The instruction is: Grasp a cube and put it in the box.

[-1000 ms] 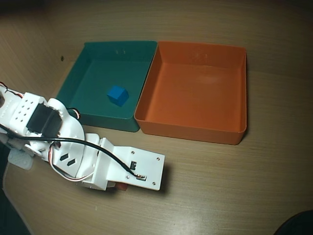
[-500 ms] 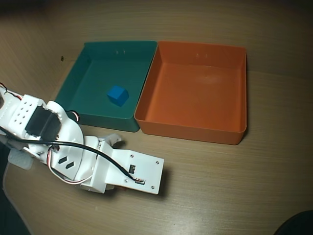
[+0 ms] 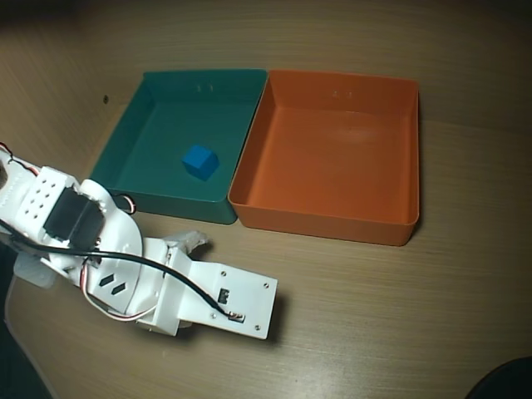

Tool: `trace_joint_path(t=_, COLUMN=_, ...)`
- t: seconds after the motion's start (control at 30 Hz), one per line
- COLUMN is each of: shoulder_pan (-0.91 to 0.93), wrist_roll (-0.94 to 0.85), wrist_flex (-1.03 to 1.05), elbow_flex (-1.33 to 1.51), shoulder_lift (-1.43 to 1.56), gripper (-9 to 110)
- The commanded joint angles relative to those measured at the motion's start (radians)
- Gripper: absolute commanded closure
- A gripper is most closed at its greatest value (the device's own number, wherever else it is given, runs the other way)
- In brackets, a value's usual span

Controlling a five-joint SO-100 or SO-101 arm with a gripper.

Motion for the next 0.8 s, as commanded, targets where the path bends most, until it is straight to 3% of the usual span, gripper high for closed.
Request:
trace_joint_path(t=0.0, shoulder_pan=0.005, wrist_roll=-0.006, wrist_flex=-0.012, elbow_flex=-0.054, shoulder_lift=0.02, gripper=56)
trace_joint_path(t=0.77, shoulder_pan=-0.014, wrist_roll=-0.006, wrist_flex=-0.017, elbow_flex=-0.058, shoulder_lift=-0.121, gripper=56)
